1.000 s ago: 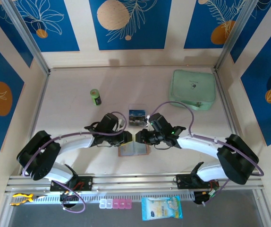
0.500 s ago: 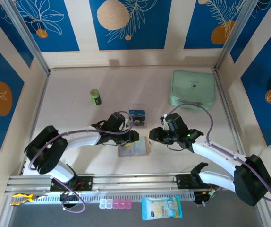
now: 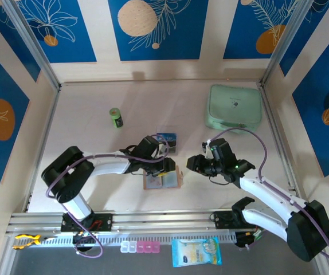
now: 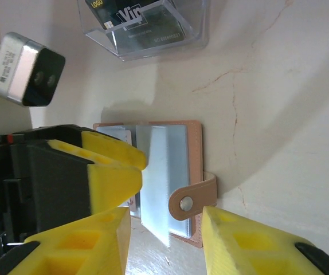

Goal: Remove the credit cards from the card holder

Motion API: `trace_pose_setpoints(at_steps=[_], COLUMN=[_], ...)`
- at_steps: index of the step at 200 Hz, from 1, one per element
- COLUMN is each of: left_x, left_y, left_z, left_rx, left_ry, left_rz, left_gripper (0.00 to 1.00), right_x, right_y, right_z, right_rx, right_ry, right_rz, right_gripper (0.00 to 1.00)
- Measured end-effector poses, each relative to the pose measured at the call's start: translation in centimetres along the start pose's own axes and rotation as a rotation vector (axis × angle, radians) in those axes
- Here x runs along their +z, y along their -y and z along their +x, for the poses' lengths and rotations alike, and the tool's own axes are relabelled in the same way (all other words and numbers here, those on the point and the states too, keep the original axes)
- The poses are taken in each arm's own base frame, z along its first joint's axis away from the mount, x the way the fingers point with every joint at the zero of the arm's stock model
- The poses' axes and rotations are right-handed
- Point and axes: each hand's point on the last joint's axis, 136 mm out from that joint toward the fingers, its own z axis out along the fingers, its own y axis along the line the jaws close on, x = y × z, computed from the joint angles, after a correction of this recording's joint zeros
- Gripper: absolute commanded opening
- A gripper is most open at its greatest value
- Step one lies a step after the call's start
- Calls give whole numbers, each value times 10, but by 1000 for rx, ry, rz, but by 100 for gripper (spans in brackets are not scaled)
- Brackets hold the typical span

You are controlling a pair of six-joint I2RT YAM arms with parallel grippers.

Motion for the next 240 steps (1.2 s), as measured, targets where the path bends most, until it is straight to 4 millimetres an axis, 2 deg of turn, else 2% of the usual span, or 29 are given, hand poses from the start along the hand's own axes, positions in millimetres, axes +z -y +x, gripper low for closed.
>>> trace_pose_setpoints(at_steps=[23,72,126,196,214,240], left_x=[8,11,9,-23,-32,-46], left_y=[-5,2,3,18,13,-5], left_z=[1,-2,-2,-9,-9,-10], left_rx=[-12,-4,-2,40,43,25], left_ry=[-13,-11,-8,64,80,106], left_rz=[-3,31,32,42,26,-5], left_gripper=[55,54,53,49,47,42], right_x=[-2,0,0,9,14,21], right_y=[0,12,8,4,1,-11], right_z=[-1,6,8,13,16,17], right_rx=[2,22,22,14,7,-14], right_ry=[5,-14,-27,-67,-88,-113], right_rz=[-6,16,-6,-19,-15,-22], right_gripper=[39,39,39,39,39,38])
